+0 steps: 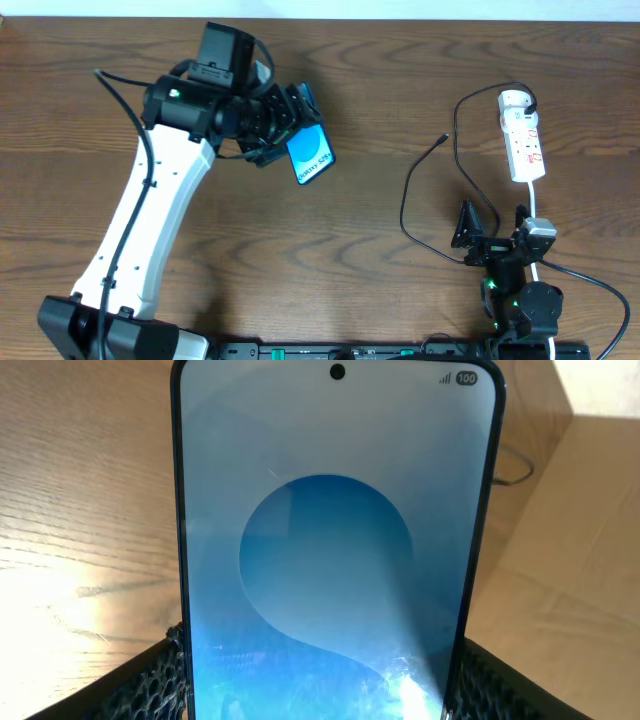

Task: Plug charger to phone and switch on socket
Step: 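Hold the phone raised with the left gripper, bottom edge facing right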

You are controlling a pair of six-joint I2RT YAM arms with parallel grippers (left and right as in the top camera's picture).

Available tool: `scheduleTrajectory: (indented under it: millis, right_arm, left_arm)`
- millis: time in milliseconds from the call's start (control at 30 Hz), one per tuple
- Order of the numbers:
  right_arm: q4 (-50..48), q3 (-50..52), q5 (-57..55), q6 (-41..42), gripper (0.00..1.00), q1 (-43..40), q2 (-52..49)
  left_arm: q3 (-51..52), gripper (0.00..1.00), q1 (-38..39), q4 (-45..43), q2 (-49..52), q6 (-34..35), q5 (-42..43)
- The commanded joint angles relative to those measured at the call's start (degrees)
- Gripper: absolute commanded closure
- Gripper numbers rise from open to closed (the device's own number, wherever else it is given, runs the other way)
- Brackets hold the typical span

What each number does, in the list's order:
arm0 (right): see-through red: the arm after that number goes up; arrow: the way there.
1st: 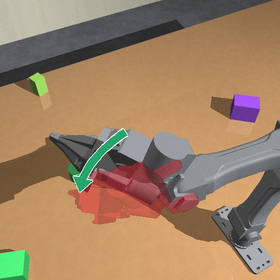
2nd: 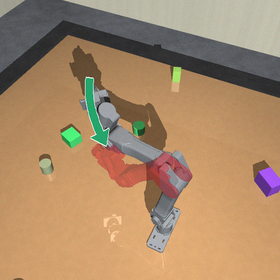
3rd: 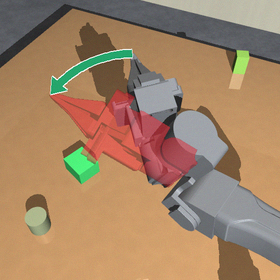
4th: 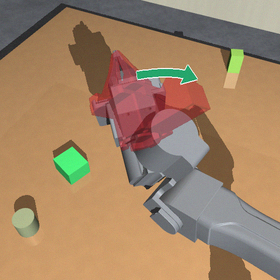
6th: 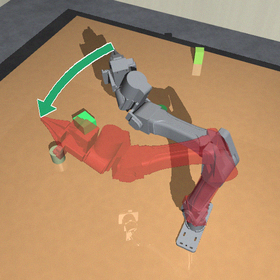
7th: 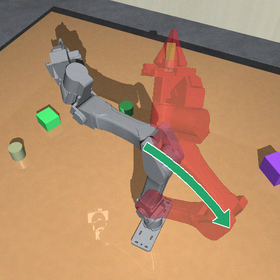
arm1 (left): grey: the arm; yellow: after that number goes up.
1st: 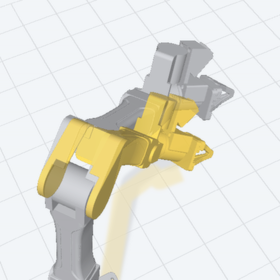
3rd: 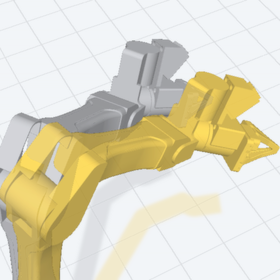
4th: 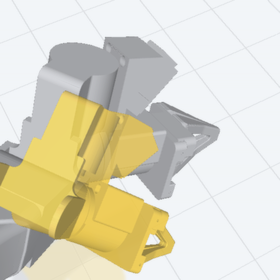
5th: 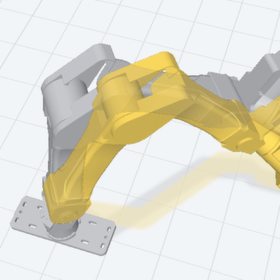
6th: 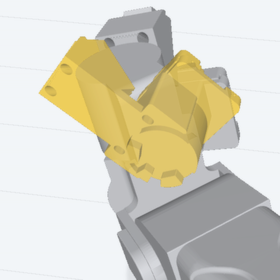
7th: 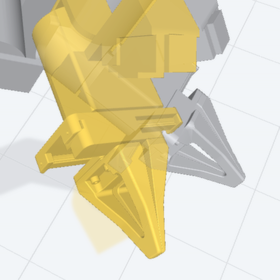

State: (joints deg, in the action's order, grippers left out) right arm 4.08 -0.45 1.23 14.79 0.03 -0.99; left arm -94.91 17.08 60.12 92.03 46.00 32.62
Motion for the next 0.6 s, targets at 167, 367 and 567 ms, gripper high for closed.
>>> scheduleTrajectory:
  millis: [167,367,567]
  right_arm:
    - [0.2,0.2,-0.5,-0.7,0.01,0.4,0.3]
    - [0.2,0.1,-0.5,-0.7,0.01,0.4,0.3]
    - [0.2,0.1,-0.5,-0.7,0.01,0.4,0.3]
  left_arm:
    - [-1.6,0.34,1.6,0.5,-1.0,0.4,-1.7]
    - [-1.6,0.34,1.6,0.5,-1.0,5.7,-1.7]
    - [-1.6,0.34,1.5,0.5,-1.0,8.4,0.1]
